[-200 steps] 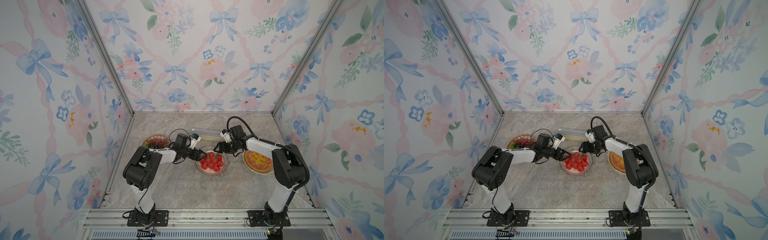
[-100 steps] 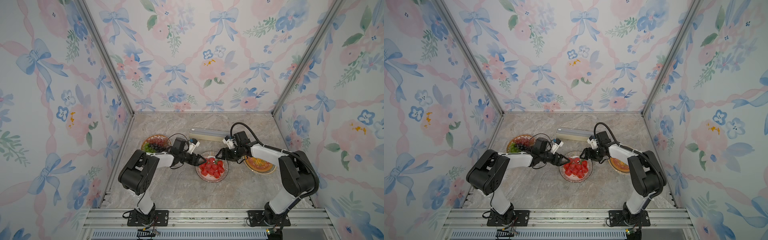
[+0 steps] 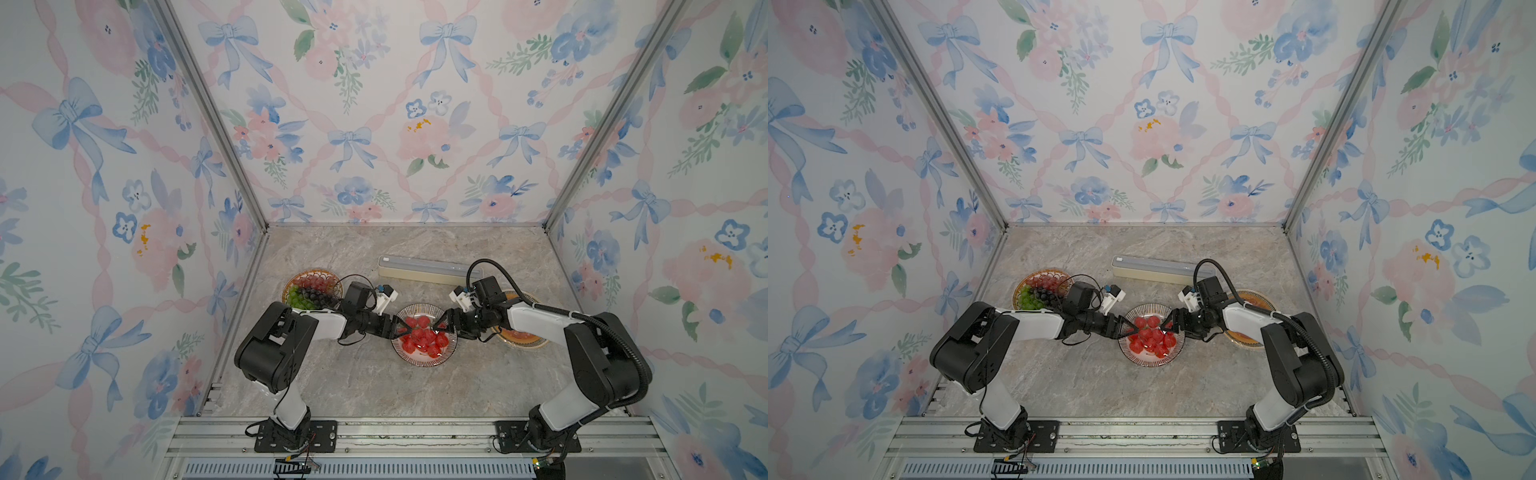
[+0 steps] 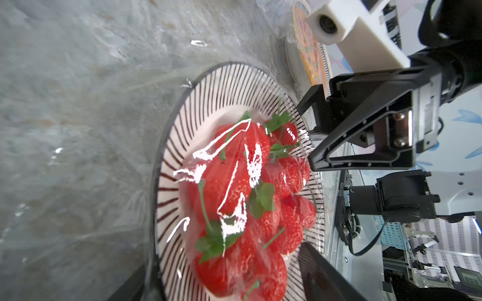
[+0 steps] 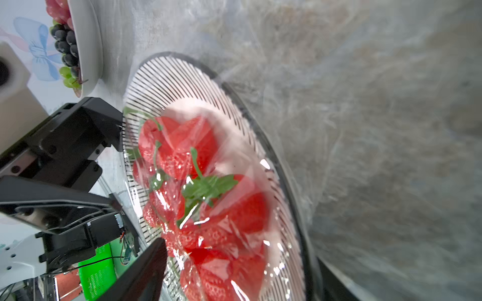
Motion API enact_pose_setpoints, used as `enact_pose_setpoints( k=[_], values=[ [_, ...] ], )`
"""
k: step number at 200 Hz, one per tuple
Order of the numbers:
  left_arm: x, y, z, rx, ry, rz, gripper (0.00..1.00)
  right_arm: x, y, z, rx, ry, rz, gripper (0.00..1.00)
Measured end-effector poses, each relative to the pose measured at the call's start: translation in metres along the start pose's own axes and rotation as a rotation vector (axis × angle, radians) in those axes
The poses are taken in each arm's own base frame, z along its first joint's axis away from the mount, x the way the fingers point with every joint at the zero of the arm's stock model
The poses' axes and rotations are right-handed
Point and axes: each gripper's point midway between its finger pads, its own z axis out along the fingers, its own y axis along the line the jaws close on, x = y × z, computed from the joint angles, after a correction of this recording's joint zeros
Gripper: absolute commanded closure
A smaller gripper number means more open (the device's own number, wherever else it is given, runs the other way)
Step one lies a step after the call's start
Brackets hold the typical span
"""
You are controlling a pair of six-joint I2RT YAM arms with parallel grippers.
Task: Wrap the plate with plastic wrap
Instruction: Cover the plate with plastic wrap.
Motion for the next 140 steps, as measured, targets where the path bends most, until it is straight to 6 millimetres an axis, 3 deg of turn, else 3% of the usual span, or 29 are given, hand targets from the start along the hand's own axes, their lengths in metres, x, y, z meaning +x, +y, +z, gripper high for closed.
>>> enact_pose_setpoints(
  k=[49, 73, 98, 118, 140],
  values=[
    [0.002, 0.000, 0.000, 0.001, 0.006, -0.029, 0.21, 0.000, 0.002, 0.006, -0.065, -0.036, 0.086, 0.24],
    [-0.006, 0.004, -0.004, -0.022, -0.018, -0.042, 0.20, -0.001, -0.007, -0.005, -0.021, -0.056, 0.097, 0.19],
    [-0.029, 0.012, -0.026, -0.095, -0.113, -0.042, 0.20, -0.006, -0.022, -0.032, 0.065, -0.110, 0.107, 0.14],
    [-0.048, 0.013, -0.048, -0.143, -0.208, -0.030, 0.20, -0.007, -0.023, -0.047, 0.107, -0.131, 0.097, 0.13],
    [-0.047, 0.009, -0.064, -0.173, -0.259, -0.042, 0.20, 0.000, -0.013, -0.049, 0.131, -0.108, 0.075, 0.13]
  ],
)
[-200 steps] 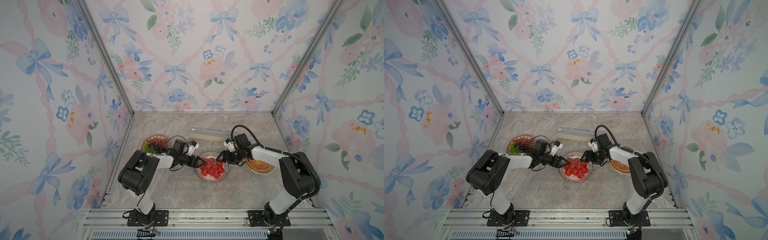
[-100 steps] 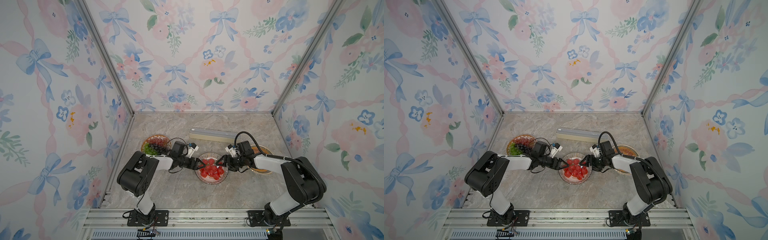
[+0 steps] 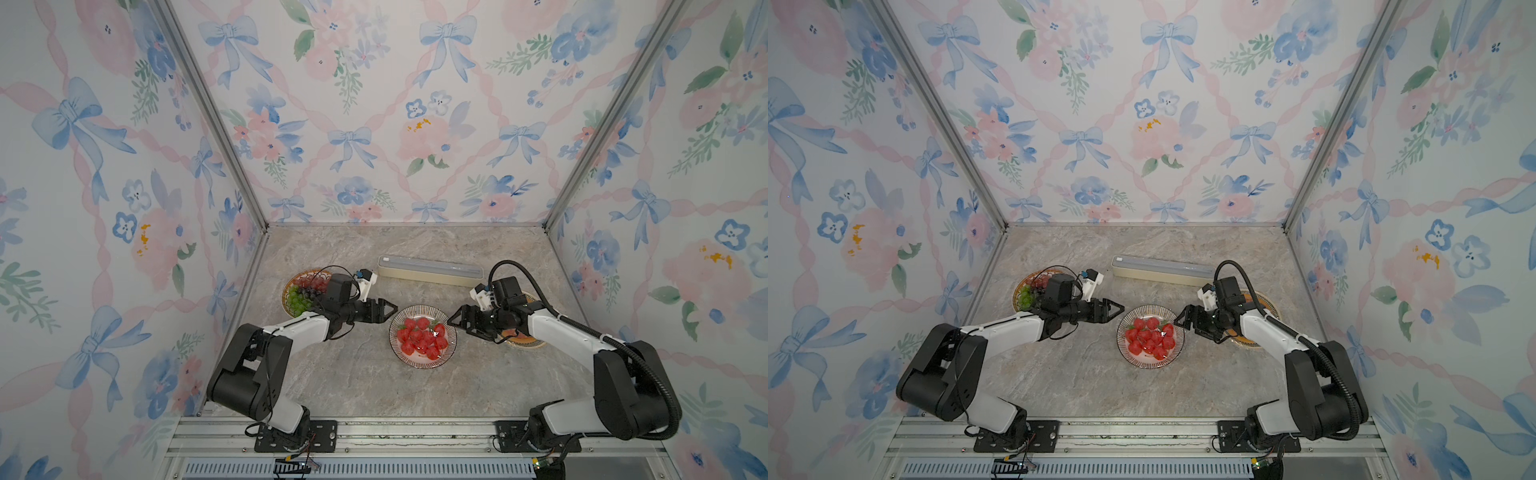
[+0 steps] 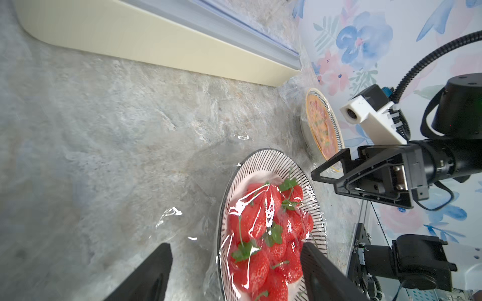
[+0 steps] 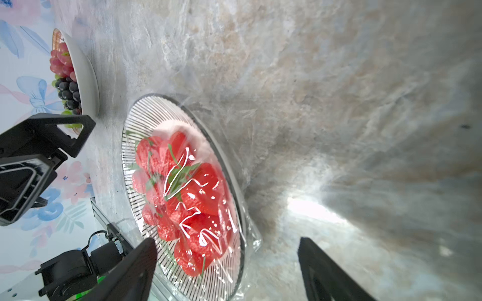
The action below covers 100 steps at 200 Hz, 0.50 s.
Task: Wrap the plate with plastic wrap
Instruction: Cover the plate with plastic wrap.
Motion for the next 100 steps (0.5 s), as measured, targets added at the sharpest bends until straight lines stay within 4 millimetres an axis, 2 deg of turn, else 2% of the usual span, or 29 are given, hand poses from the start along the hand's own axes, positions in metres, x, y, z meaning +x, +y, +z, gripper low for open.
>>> enact_pose_setpoints(
  k=[23, 53, 100],
  values=[
    [0.014, 0.003, -0.010, -0.027, 0.000, -0.041, 0.21, 0.014, 0.007, 0.002, 0.016, 0.033, 0.001, 0.13],
    [0.031, 0.006, -0.020, -0.056, 0.014, -0.098, 0.21, 0.022, 0.011, 0.007, 0.033, 0.058, 0.002, 0.13],
    [0.051, 0.010, -0.029, -0.084, 0.039, -0.161, 0.21, 0.013, 0.025, 0.021, 0.050, 0.090, -0.024, 0.13]
  ],
)
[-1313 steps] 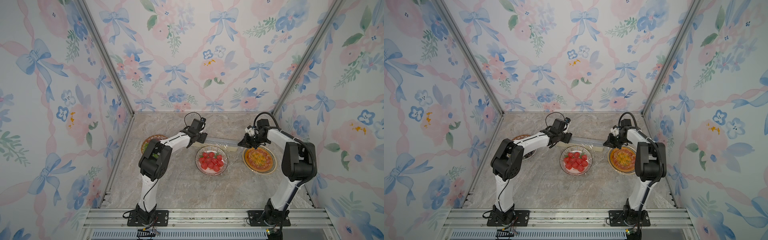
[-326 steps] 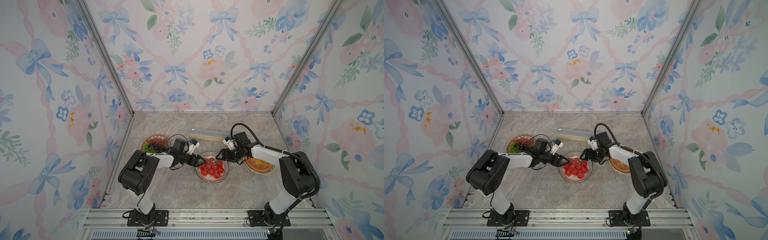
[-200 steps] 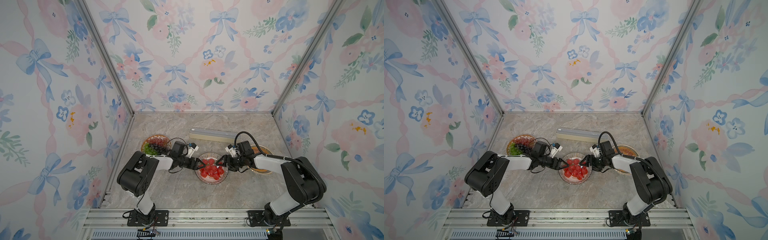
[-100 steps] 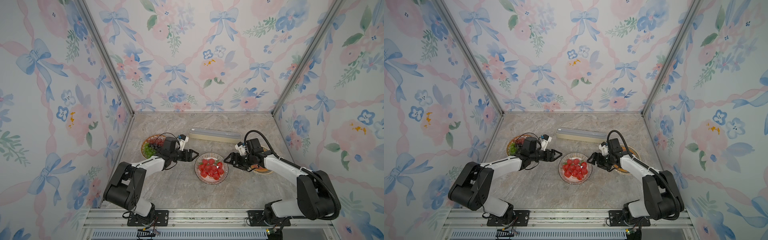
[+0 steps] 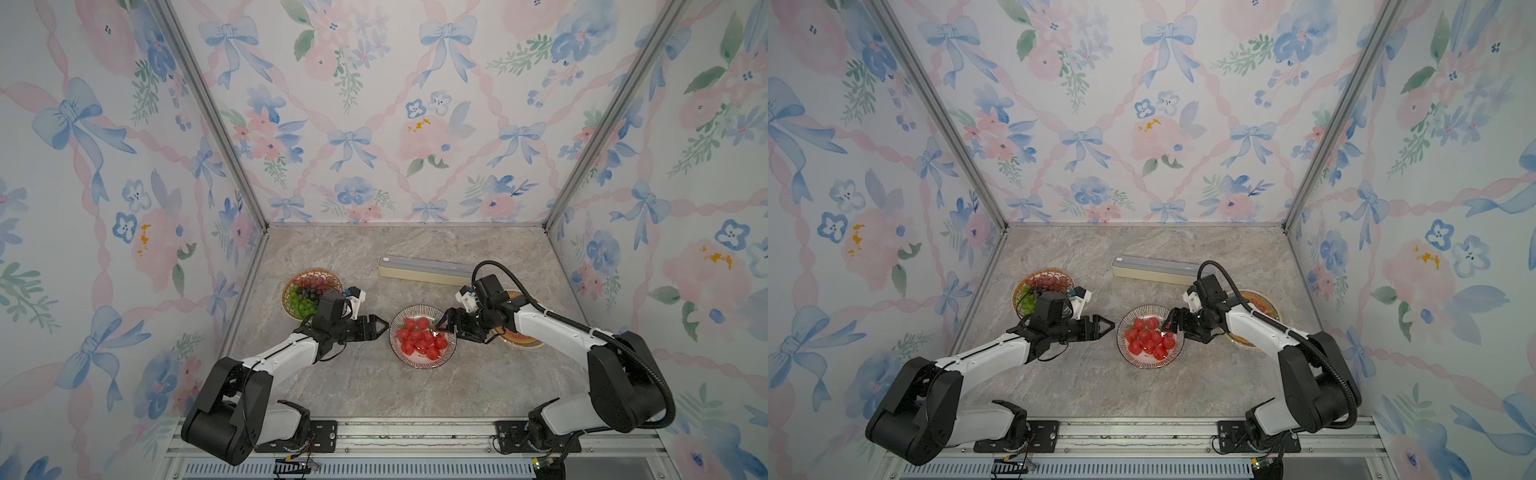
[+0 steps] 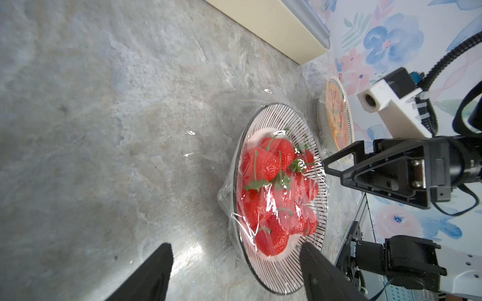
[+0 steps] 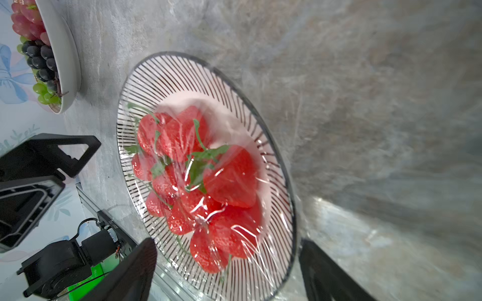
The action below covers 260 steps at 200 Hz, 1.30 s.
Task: Wrap the plate with plastic wrap
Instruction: Cover the plate with plastic wrap.
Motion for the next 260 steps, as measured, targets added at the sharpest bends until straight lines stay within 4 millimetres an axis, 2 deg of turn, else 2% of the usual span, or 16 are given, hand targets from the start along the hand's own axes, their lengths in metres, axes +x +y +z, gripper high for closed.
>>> enact_pose_setpoints(
  k=[61, 78, 97, 122, 137, 158, 171, 187, 214, 233, 260],
  values=[
    [0.013, 0.006, -0.004, -0.018, 0.020, -0.043, 0.21, -0.006, 0.010, 0.024, 0.019, 0.053, -0.025, 0.13],
    [0.017, 0.007, -0.004, -0.021, 0.030, -0.053, 0.21, -0.005, 0.010, 0.025, 0.025, 0.059, -0.041, 0.13],
    [0.022, 0.009, -0.003, -0.023, 0.043, -0.074, 0.21, -0.010, 0.004, 0.018, 0.055, 0.047, -0.072, 0.13],
    [0.035, 0.009, -0.003, -0.015, 0.072, -0.099, 0.21, -0.026, -0.001, -0.003, 0.066, -0.006, -0.129, 0.13],
    [0.044, 0.004, 0.000, -0.005, 0.099, -0.107, 0.21, -0.040, 0.008, -0.013, 0.048, -0.048, -0.193, 0.14],
    [0.056, -0.005, 0.003, 0.013, 0.140, -0.108, 0.20, -0.056, 0.037, -0.016, -0.012, -0.084, -0.310, 0.15],
    [0.062, -0.009, 0.005, 0.020, 0.157, -0.110, 0.20, -0.066, 0.058, -0.008, -0.058, -0.089, -0.374, 0.15],
    [0.068, -0.014, 0.006, 0.027, 0.176, -0.113, 0.20, -0.072, 0.076, 0.014, -0.109, -0.071, -0.430, 0.15],
    [0.077, -0.022, 0.009, 0.040, 0.208, -0.113, 0.19, -0.073, 0.083, 0.054, -0.156, -0.012, -0.453, 0.15],
    [0.083, -0.026, 0.010, 0.044, 0.225, -0.112, 0.19, -0.071, 0.088, 0.064, -0.195, 0.012, -0.465, 0.15],
    [0.087, -0.025, 0.011, 0.040, 0.233, -0.132, 0.19, -0.073, 0.092, 0.067, -0.228, 0.013, -0.478, 0.16]
  ],
)
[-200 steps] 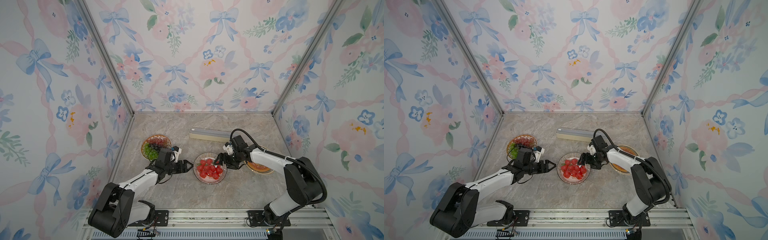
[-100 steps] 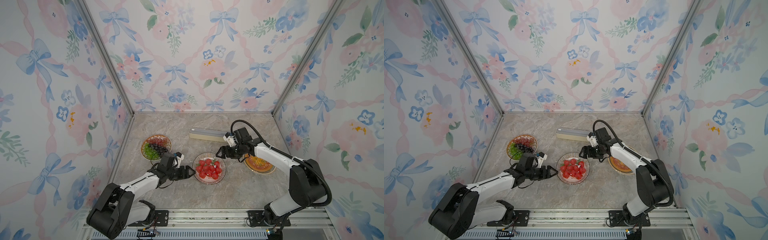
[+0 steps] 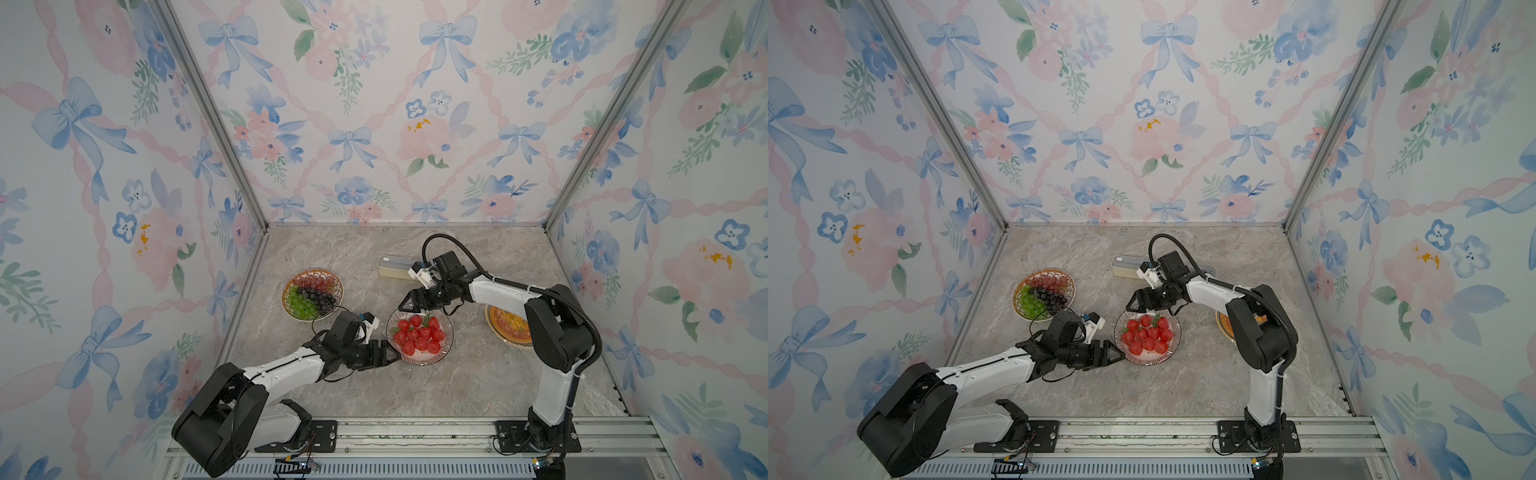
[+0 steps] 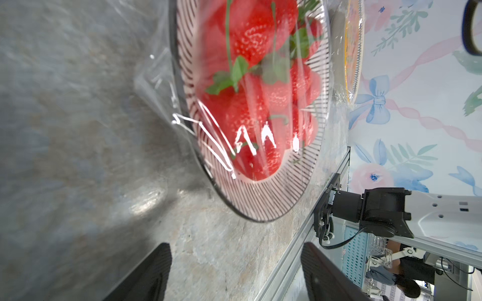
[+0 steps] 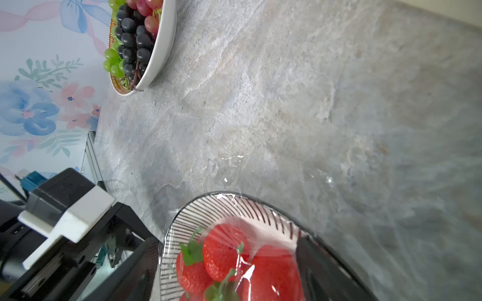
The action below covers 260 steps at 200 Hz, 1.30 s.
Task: Wrap the plate with plastic wrap
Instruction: Cover the plate with plastic wrap.
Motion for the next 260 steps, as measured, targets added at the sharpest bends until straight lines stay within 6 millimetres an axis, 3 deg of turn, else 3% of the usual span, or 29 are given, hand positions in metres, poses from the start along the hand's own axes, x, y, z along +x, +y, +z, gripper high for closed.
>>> enact_pose_setpoints(
  k=[43, 101, 150, 188, 237, 260],
  values=[
    [0.006, -0.001, 0.003, 0.007, 0.018, -0.017, 0.20, 0.000, -0.003, -0.004, -0.014, -0.002, 0.005, 0.17],
    [0.012, -0.016, 0.012, 0.076, 0.052, -0.017, 0.25, -0.029, 0.002, -0.041, -0.018, -0.114, -0.026, 0.18],
    [0.019, -0.029, 0.022, 0.141, 0.079, -0.015, 0.26, -0.037, -0.004, -0.016, -0.044, -0.082, -0.058, 0.18],
    [0.018, -0.033, 0.027, 0.163, 0.079, -0.017, 0.25, -0.028, -0.017, 0.004, -0.056, -0.020, -0.067, 0.18],
    [0.020, -0.027, 0.037, 0.155, 0.098, -0.042, 0.25, -0.013, -0.018, 0.005, -0.101, 0.042, -0.098, 0.21],
    [0.012, -0.033, 0.040, 0.163, 0.086, -0.033, 0.24, -0.007, -0.019, 0.003, -0.113, 0.059, -0.100, 0.21]
  ],
)
